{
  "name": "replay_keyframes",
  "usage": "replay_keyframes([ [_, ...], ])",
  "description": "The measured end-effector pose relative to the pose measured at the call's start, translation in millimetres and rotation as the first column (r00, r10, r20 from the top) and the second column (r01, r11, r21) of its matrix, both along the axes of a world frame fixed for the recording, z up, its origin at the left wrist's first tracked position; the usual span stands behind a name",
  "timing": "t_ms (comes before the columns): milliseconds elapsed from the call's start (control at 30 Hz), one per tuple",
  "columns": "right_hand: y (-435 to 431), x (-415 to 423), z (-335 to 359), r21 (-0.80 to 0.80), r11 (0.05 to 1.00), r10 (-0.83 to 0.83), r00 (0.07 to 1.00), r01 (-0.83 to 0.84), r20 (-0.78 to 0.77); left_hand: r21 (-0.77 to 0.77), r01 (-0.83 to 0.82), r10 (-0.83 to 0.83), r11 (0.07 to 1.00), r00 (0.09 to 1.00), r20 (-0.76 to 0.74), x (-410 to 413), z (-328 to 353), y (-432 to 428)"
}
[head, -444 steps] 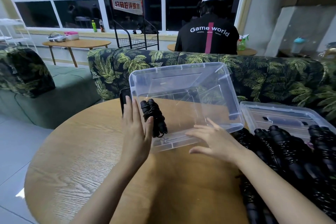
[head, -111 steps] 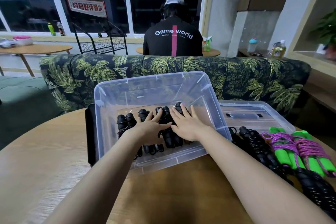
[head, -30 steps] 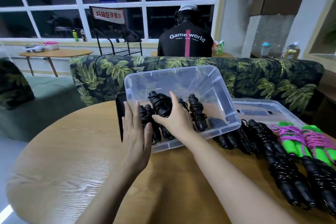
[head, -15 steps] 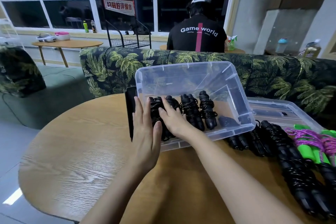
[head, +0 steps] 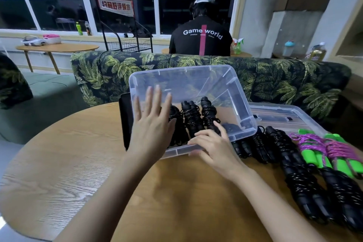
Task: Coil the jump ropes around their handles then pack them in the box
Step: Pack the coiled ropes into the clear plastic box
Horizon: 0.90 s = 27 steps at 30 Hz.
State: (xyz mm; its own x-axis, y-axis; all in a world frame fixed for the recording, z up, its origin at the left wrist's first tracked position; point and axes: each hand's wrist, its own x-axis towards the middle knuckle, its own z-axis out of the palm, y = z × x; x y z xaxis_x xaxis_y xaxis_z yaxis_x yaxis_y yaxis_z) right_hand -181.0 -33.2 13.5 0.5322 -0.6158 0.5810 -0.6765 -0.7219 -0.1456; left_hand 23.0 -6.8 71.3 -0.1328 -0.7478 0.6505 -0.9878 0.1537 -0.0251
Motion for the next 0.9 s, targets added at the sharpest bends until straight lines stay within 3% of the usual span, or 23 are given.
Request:
replay_keyframes([
  [133,-2.4,2.5,-1.1,-0.068,0.997,0.029,0.998,-0.025,0.064,0.355,-0.167,0.037,0.920,0.938,0.345,-11.1,10.7,-20.7],
  [233,-1.8,6.5,-3.1,-0.075,0.996,0.049,0.994,-0.042,0.095,0.429,-0.316,0.075,0.846,0.867,0.492,0.6,3.5,-25.1],
  [533,-16.8,53.0,-5.7,-0.150,0.982,0.129,0.986,-0.112,0.109,0.401,-0.415,0.150,0.817,0.824,0.547,45.1,5.1,-18.4],
  [667,-11.7,35.1,4.9,-0.150,0.977,0.183,0.954,-0.150,0.238,0.412,-0.402,0.129,0.818,0.826,0.549,53.7,7.5,-19.1],
  [733,-9.3,6.9,4.8,-0.194,0.981,0.072,0.939,-0.005,0.337,0.413,-0.385,0.115,0.825,0.831,0.545,55.5,7.1,-18.4],
  [800,-10.7,-26.6,-3.1,-0.160,0.954,-0.167,0.890,0.255,0.424,0.415,-0.369,0.103,0.832,0.837,0.537,56.0,6.6,-16.7],
  [900,-24.1,-65.2,-24.9,0.004,0.800,-0.573,0.762,0.600,0.302,0.418,-0.356,0.097,0.836,0.845,0.525,55.7,6.8,-14.6],
])
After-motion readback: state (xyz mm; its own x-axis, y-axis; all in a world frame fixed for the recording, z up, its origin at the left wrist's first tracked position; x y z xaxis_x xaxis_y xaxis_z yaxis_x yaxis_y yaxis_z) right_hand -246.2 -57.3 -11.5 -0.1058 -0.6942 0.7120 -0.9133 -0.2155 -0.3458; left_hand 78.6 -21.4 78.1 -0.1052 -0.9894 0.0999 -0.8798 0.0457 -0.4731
